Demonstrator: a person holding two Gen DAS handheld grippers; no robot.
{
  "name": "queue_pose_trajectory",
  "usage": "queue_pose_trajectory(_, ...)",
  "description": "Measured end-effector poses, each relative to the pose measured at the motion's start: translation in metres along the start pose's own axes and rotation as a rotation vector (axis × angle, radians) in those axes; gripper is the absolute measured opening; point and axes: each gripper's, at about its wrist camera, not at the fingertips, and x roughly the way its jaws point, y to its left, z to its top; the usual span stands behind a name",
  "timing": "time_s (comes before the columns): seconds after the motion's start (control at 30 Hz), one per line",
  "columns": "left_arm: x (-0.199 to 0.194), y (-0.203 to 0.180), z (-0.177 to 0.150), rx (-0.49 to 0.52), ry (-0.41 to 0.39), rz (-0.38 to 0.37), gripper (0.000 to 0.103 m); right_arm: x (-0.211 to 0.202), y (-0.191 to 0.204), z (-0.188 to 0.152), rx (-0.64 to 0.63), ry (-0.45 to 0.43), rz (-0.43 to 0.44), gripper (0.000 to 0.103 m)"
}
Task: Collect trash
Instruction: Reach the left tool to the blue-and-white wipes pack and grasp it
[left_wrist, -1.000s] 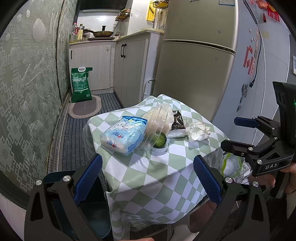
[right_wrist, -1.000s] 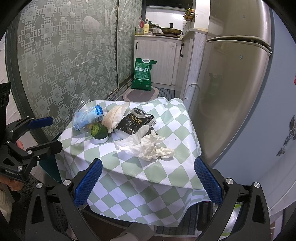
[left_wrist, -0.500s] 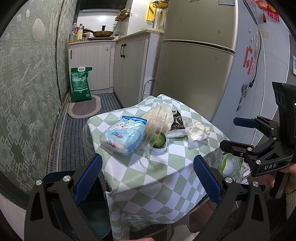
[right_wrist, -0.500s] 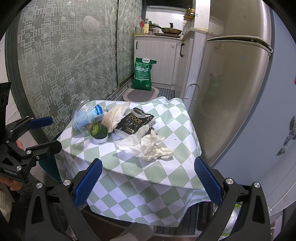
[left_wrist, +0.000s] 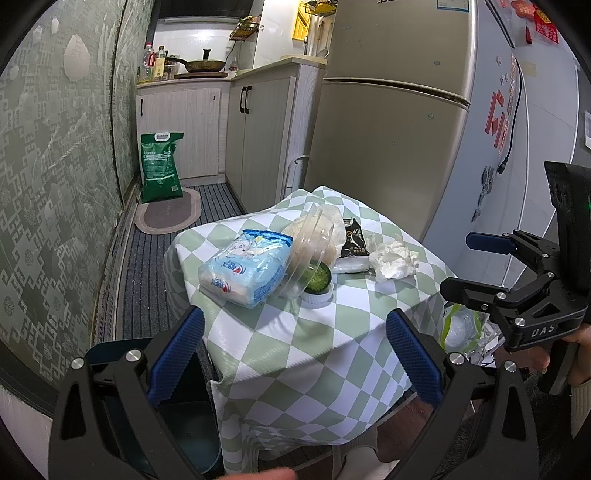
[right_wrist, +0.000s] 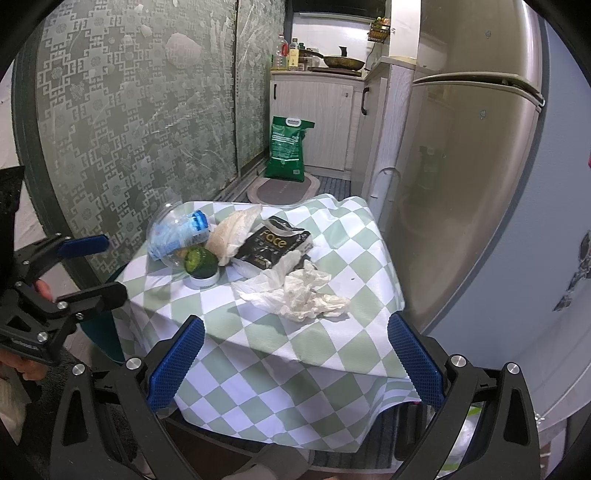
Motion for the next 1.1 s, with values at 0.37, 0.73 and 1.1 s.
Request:
queue_pose_trajectory(0.37, -0.011, 0.023, 0.0, -0.036, -0.028, -0.033, 0.1, -0.015, 0.014, 0.01, -0.006, -0.051, 0.053, 0.1)
queue_pose_trajectory(0.73, -0.001, 0.037, 0.003, 0.004, 0.014, -0.043, 0.073, -0.016, 0.025, 0.02, 0.009, -0.058, 0.129, 0.074)
queue_pose_trajectory(1.1, 0.039, 0.067, 0.031, 0.063, 0.073, -0.021, 0.074, -0.016, 0.029, 0.027, 0.025, -0.063, 0.174, 0.074)
